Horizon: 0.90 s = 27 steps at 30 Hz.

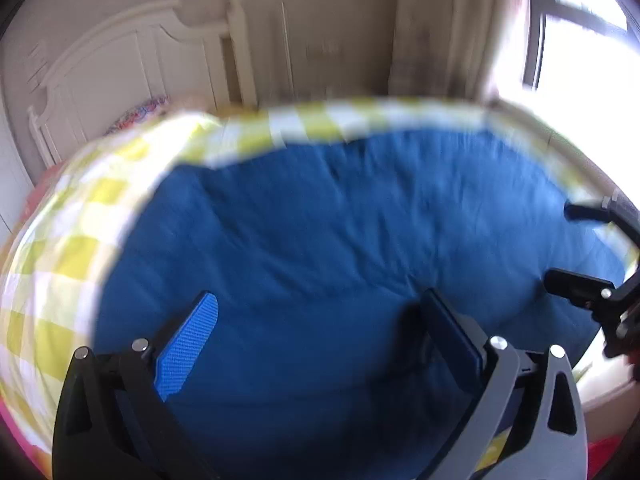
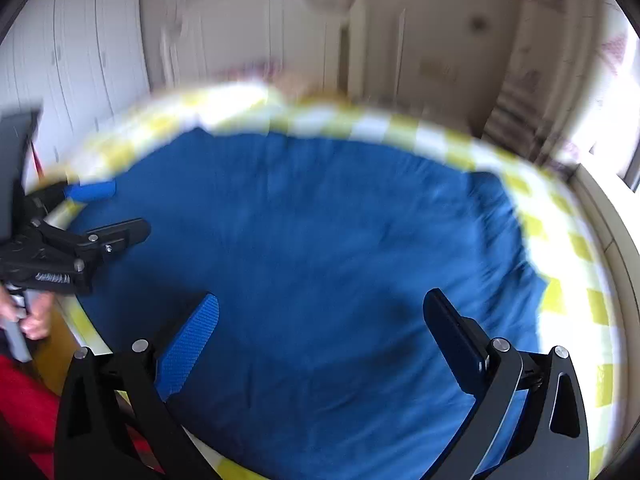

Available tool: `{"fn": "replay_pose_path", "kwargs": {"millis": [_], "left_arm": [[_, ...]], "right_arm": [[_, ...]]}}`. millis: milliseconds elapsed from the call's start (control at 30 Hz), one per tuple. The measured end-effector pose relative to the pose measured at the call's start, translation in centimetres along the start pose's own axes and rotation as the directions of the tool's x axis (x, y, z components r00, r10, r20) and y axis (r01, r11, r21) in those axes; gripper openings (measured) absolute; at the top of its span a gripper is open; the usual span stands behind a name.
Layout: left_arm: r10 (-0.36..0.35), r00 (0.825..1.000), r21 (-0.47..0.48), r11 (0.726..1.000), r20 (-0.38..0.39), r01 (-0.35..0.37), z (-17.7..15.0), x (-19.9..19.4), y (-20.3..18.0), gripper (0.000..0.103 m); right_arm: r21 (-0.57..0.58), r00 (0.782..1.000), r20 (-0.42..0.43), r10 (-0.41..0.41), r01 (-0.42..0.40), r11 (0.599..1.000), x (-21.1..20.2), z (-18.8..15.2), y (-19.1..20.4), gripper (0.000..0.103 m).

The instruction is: Fold large clothes

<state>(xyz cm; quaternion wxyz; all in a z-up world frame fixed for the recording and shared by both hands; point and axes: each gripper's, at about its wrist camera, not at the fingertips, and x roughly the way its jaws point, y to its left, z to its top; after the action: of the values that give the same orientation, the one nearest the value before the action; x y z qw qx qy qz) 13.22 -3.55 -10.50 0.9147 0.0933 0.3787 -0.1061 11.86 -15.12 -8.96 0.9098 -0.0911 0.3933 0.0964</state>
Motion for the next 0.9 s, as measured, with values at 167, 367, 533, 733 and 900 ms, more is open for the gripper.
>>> {"fn": "replay_pose_path", "kwargs": {"millis": [167,367,533,733,900], "left_arm": [[-0.019,1.000,-0.008,1.000,0.011,0.019,-1.0,0.2,0.5,0.101],[0.070,0.997,-0.095,0.993,0.037,-0.066,-3.0,-2.8,4.7,0.101],[0.057,0.998,-0.125,0.991,0.032,-0.052,-5.3,-2.4,7.7,0.101],[0.086,0.996,-0.119,0.990,0.035,-0.081,-5.5,-2.3,7.1,0.101],[0.077,0.996,-0.121,0.990,0.039,-0.071,-5.6,-2.2,7.2,0.101]], "right_arm": [[-0.008,1.000,-0.006,-0.006,0.006,1.000,-0.3,0.0,-0.2,0.098],[0.070,0.993,0.046,-0.112,0.109,0.992,-3.2,-1.8,-3.0,0.098],[0.209,0.999,0.054,-0.008,-0.003,0.978,-2.0,-4.6,-6.5,0.099],[0.193,0.999,0.037,-0.032,0.024,0.981,-1.8,-3.8,-6.0,0.099],[0.203,0.998,0.017,-0.063,0.059,0.977,-2.1,-4.1,-5.8,0.098]]}}
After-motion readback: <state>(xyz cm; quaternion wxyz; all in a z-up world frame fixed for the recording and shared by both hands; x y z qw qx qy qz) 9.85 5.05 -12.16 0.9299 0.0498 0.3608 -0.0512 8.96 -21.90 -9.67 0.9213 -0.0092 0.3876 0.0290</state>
